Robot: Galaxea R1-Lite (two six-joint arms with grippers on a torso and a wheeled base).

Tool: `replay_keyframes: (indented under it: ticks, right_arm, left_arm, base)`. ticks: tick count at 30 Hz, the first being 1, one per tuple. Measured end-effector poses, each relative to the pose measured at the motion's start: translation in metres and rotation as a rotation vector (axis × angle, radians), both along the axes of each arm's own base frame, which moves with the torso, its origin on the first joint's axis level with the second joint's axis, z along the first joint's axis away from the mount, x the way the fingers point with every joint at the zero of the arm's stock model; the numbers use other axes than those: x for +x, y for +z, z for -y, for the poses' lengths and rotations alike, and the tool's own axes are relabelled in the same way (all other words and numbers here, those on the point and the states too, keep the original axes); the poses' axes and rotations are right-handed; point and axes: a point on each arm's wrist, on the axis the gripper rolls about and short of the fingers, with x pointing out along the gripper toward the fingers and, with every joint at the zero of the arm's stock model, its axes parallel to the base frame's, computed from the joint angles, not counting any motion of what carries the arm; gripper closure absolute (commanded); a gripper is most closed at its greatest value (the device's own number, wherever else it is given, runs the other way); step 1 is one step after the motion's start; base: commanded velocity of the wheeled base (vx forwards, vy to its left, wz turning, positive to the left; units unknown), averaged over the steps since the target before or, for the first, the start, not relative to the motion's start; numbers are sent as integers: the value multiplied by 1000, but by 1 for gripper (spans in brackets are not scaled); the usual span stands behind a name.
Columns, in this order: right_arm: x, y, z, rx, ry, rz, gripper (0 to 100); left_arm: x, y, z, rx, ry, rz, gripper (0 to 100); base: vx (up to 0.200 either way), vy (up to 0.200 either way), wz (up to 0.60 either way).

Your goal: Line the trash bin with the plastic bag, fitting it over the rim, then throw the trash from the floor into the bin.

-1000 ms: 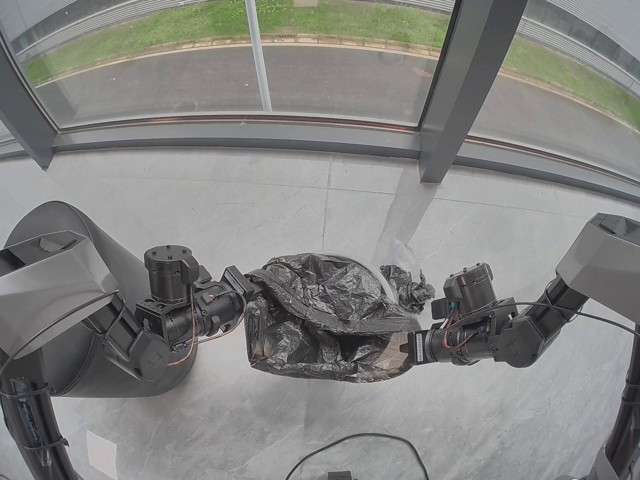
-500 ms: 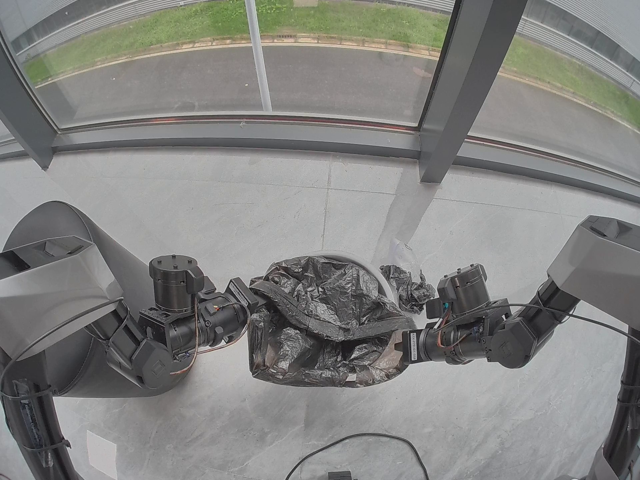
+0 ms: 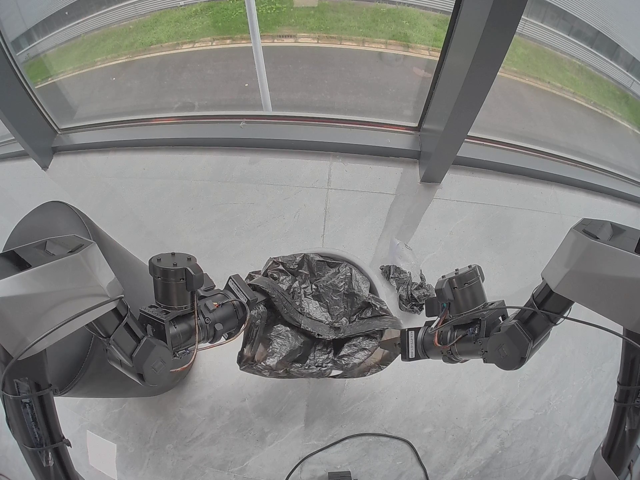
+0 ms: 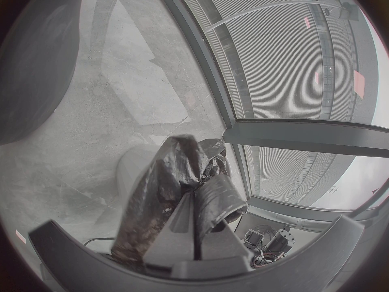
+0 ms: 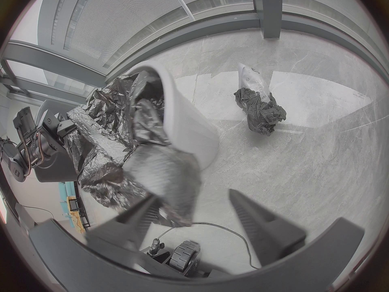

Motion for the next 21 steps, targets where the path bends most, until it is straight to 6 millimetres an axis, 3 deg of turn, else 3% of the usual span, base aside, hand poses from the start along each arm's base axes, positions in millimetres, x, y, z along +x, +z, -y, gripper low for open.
replay_keyframes:
  ticks: [6,14,21]
  right_arm:
    - [-2,8,1,14,-1,11,0]
    - [-7,40,1,54,5,86,0]
    - [-13,70,-26,103,81,179,0]
  left_arm:
    - [0,1,0,-1,-1,2,100]
    - [0,4,0,-5,-2,11,100]
    - [0,9,1,-12,-8,27,100]
  base:
    - [0,0,0]
    - [0,0,0]
    - [0,0,0]
